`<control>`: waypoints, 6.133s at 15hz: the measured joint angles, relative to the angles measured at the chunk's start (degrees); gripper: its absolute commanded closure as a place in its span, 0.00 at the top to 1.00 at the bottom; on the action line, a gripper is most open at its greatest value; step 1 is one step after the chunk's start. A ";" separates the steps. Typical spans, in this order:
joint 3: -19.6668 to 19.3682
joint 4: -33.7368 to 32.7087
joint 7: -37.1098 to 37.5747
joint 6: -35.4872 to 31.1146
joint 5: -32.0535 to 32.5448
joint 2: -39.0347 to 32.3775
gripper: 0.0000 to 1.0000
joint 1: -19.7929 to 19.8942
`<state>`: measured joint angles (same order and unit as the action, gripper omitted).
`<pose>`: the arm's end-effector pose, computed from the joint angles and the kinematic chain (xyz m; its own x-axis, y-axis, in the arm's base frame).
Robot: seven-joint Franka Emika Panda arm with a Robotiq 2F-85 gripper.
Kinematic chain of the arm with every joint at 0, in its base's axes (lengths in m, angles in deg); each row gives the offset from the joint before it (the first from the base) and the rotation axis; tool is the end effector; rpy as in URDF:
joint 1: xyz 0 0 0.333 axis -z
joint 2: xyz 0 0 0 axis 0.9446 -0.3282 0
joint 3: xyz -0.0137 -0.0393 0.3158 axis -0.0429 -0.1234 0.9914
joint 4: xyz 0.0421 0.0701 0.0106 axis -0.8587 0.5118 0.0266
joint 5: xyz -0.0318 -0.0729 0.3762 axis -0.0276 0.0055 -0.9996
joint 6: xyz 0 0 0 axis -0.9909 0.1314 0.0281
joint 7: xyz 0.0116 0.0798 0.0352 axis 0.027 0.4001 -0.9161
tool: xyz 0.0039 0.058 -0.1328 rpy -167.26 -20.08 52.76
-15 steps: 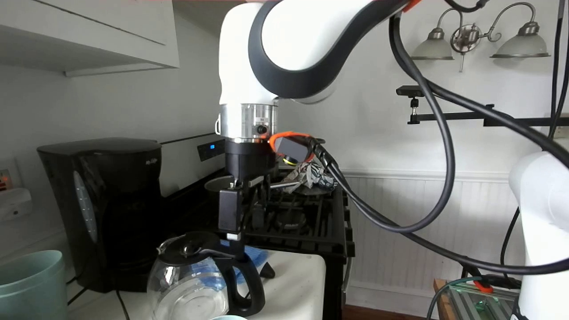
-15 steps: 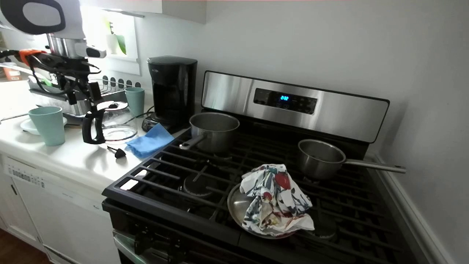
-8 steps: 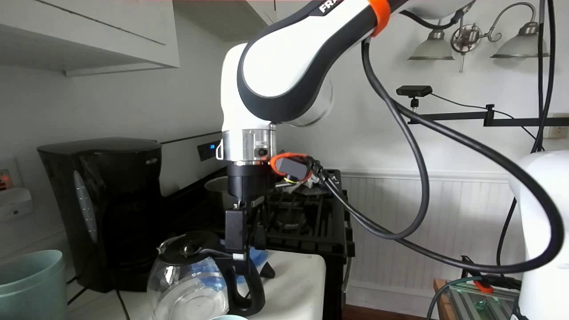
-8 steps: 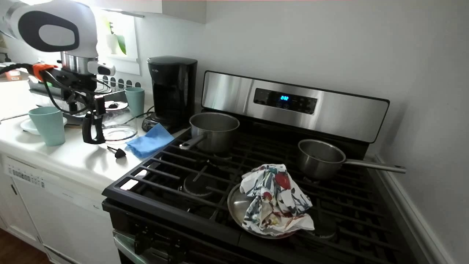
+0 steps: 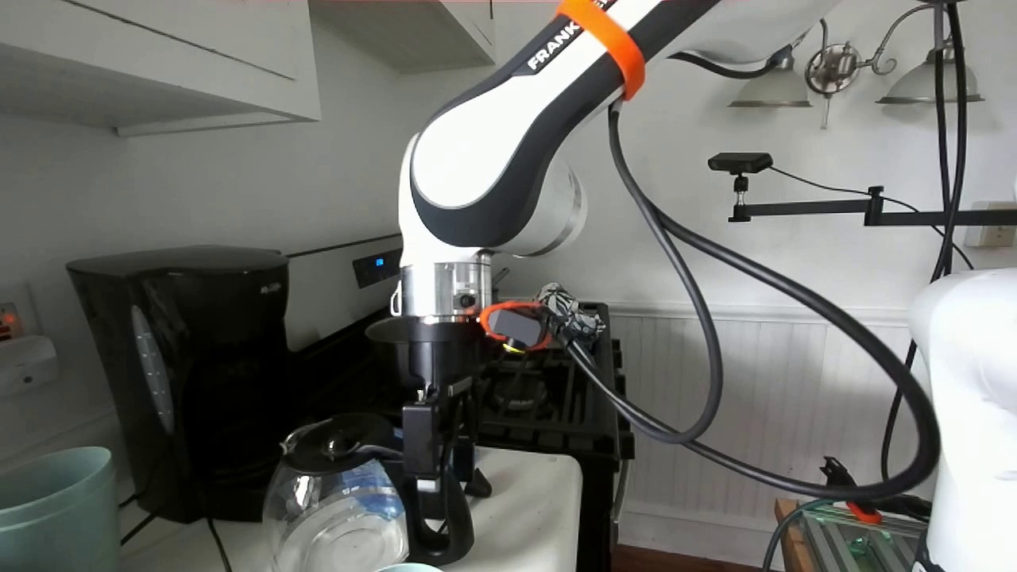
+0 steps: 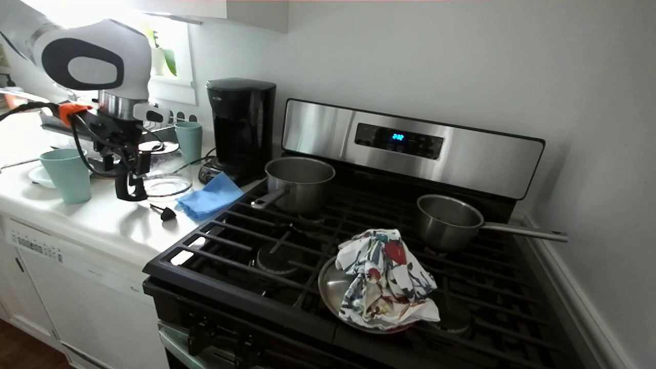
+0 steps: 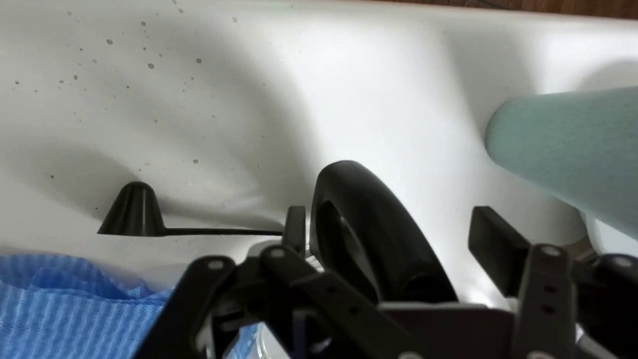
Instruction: Put the transparent kettle on the stove
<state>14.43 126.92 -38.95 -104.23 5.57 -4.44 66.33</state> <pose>0.4738 0.0785 0.3183 0.9893 0.1393 -0.0434 0.1252 -0.9632 -0.2380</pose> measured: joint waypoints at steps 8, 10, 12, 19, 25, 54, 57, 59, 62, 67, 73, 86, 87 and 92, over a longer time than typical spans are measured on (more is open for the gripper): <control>-0.20 0.00 -0.10 -3.21 -0.83 -1.62 0.36 0.17; -0.20 -0.01 -0.15 -3.66 -1.04 -1.64 0.68 0.17; -0.20 -0.01 -0.18 -4.02 -1.32 -1.64 0.74 0.17; -0.20 -0.03 -0.18 -5.72 -1.45 -1.65 1.00 0.42; -0.15 -0.12 -0.90 -8.48 -1.47 -1.65 0.51 0.40; -0.50 -2.00 1.12 -1.95 -2.34 -3.07 0.27 0.89; -0.50 -2.81 1.88 -0.91 -2.34 -3.51 0.08 1.08; -0.50 -3.29 2.27 -0.51 -2.34 -3.84 0.00 1.27; -0.51 -3.64 2.59 -0.25 -2.30 -4.37 0.00 1.46; -0.53 -3.83 3.52 0.01 -1.91 -4.55 0.00 1.57; -0.51 -3.81 8.07 -0.05 2.90 -3.62 0.00 1.57; 0.21 -2.81 21.02 -0.06 3.53 -0.11 0.00 1.27; 0.48 -2.74 21.94 -0.06 3.54 0.22 0.00 1.19; 1.34 -1.64 29.85 -0.05 3.51 1.89 0.00 1.02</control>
<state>15.77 125.28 -9.10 -104.28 9.08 -2.56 67.35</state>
